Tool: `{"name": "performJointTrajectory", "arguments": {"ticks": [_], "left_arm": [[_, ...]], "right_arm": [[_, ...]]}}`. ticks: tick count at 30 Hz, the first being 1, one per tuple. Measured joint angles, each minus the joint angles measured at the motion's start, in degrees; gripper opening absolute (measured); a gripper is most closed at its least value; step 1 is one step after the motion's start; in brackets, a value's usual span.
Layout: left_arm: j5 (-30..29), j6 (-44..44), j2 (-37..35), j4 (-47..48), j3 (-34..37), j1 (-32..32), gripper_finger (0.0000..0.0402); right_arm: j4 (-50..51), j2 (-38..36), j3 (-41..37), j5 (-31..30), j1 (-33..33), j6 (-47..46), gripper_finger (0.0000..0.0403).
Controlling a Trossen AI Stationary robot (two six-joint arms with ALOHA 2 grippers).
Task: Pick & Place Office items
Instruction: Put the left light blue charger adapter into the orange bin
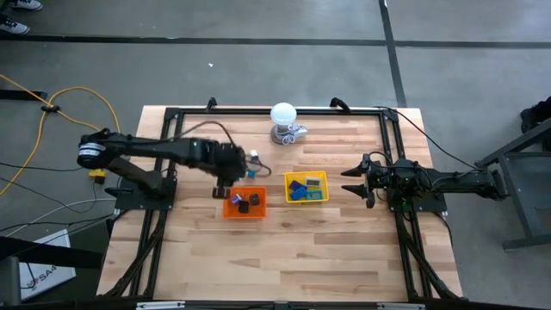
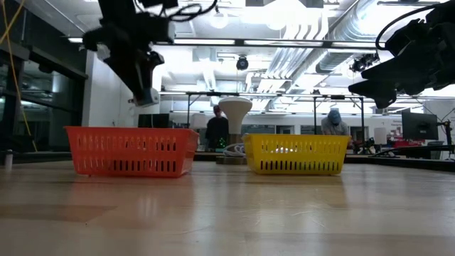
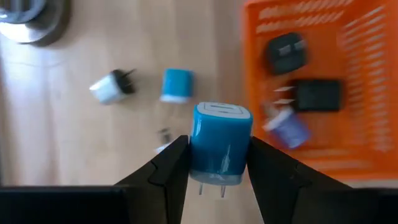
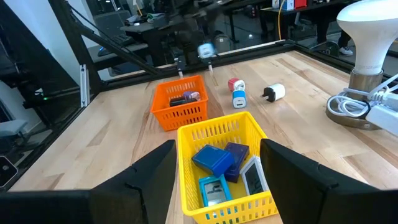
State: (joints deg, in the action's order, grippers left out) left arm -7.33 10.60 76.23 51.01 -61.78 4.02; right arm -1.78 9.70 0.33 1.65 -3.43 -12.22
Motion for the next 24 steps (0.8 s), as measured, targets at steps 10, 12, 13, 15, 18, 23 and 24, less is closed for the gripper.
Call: {"name": "performJointTrajectory", "arguments": {"ticks": [10,12,13,15,18,23,24], "left_arm": [[1.85,-19.62,7.44,0.24,-3.28,-11.76,0.0142],[3.14,-21.15,9.24,0.13,-4.07,-12.58,0.0142],[3.92,-21.46,10.10,0.07,-4.66,-12.76,0.0142],[4.56,-21.84,12.09,-0.39,-6.05,-13.20,0.0142],[5.71,-21.81,14.96,-0.73,-7.90,-13.71,0.0142],[6.38,-21.28,18.63,-1.22,-9.36,-13.81,0.0142],[6.38,-21.34,19.30,-1.58,-9.36,-13.62,0.0142]], "right_arm": [[0.00,0.00,0.01,0.02,0.00,-0.01,0.0220],[0.00,0.00,0.01,0.00,0.00,0.01,0.0220],[0.00,0.00,0.00,0.01,0.00,-0.01,0.0220],[0.00,0.00,0.01,0.01,-0.01,0.00,0.0220],[0.00,-0.01,-0.01,0.02,0.01,-0.01,0.0220],[0.00,0.01,0.01,0.00,-0.01,0.01,0.0220],[0.00,0.01,-0.01,0.02,-0.01,0.01,0.0220]]}}
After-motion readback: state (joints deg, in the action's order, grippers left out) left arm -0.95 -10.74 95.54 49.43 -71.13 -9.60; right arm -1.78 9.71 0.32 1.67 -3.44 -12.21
